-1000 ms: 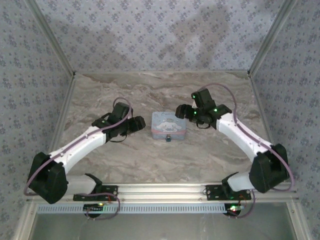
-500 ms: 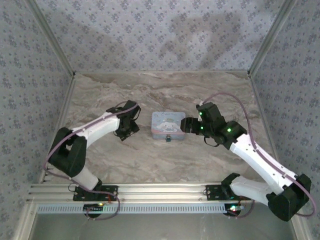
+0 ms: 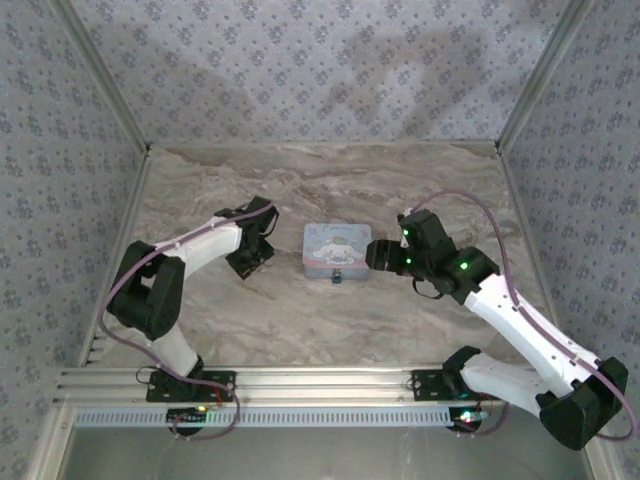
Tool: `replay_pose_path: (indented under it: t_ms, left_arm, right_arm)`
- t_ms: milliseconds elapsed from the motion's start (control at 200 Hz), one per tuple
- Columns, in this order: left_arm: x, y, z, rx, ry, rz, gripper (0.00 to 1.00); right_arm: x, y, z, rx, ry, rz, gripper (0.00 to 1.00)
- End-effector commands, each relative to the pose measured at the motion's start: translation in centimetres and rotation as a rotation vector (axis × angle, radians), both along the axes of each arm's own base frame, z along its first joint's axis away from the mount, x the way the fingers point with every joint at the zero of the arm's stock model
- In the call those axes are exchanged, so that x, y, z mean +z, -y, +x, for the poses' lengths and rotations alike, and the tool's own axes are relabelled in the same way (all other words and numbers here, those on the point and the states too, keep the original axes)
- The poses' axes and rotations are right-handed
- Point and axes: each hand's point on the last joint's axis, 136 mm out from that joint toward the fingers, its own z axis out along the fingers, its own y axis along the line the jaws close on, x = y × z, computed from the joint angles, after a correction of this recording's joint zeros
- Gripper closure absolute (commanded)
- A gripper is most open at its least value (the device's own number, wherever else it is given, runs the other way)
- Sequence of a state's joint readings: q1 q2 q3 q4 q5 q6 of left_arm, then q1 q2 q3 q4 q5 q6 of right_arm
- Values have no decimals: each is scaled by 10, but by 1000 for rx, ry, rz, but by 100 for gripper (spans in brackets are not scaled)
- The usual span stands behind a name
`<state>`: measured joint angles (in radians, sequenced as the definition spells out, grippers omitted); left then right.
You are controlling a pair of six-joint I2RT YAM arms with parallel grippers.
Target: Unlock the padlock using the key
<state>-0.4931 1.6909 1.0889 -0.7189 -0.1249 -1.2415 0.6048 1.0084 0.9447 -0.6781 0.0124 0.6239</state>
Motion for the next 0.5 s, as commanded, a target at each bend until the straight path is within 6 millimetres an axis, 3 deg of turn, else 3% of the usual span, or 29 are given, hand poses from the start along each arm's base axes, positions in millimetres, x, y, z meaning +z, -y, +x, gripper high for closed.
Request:
replay_pose_path:
  t_ms: [0,495]
  left_arm:
    - [-14,3,-10,191,-59,-65,46]
    - [-35,-4,-16,250,-102,-50,56]
  right_arm:
    - [-5,7,-1,-30,-13,-11,23]
    - [-3,9,-2,-33,-9,2,23]
